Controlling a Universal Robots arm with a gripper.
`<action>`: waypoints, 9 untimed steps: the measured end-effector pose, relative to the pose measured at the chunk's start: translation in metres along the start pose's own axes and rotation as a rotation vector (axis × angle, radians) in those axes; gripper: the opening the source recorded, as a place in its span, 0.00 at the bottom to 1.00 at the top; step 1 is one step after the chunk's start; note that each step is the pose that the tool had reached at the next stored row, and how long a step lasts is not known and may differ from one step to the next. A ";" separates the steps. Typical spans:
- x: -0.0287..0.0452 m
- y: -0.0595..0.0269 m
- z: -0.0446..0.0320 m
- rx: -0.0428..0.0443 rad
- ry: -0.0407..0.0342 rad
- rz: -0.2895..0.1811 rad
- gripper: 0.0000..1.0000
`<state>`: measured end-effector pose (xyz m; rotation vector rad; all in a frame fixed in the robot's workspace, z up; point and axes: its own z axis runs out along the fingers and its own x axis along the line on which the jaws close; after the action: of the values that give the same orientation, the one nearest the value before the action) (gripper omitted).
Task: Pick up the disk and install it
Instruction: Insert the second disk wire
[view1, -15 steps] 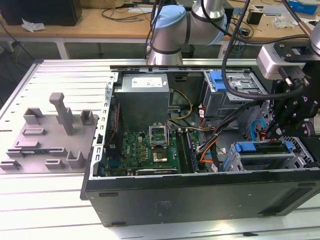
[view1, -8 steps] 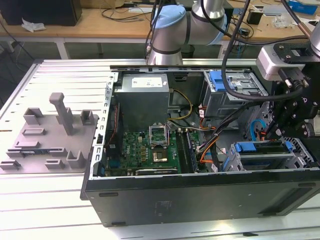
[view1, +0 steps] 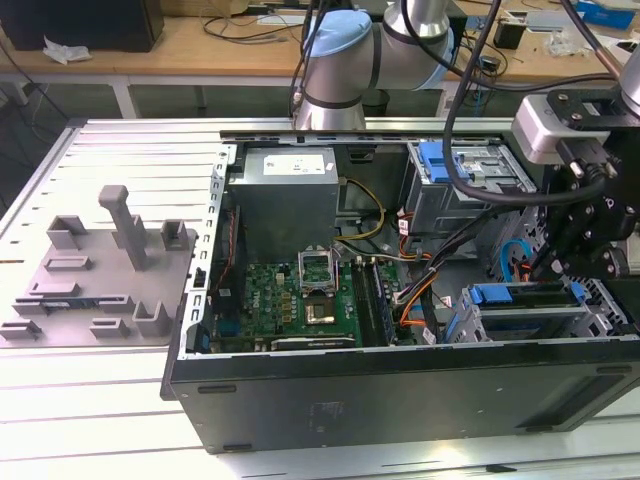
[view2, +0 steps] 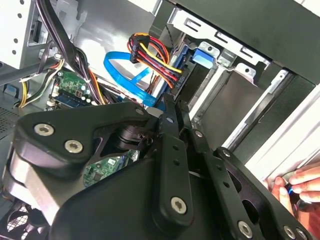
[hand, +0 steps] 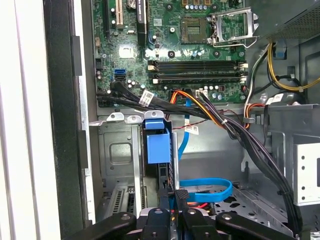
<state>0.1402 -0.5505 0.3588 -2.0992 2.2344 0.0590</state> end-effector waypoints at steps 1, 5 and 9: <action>0.0000 0.0000 0.0003 0.0000 0.0000 0.000 0.16; 0.0001 0.0000 0.0012 0.0001 0.0000 0.000 0.16; 0.0002 0.0001 0.0021 0.0000 -0.0001 0.000 0.16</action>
<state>0.1402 -0.5505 0.3567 -2.0992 2.2344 0.0590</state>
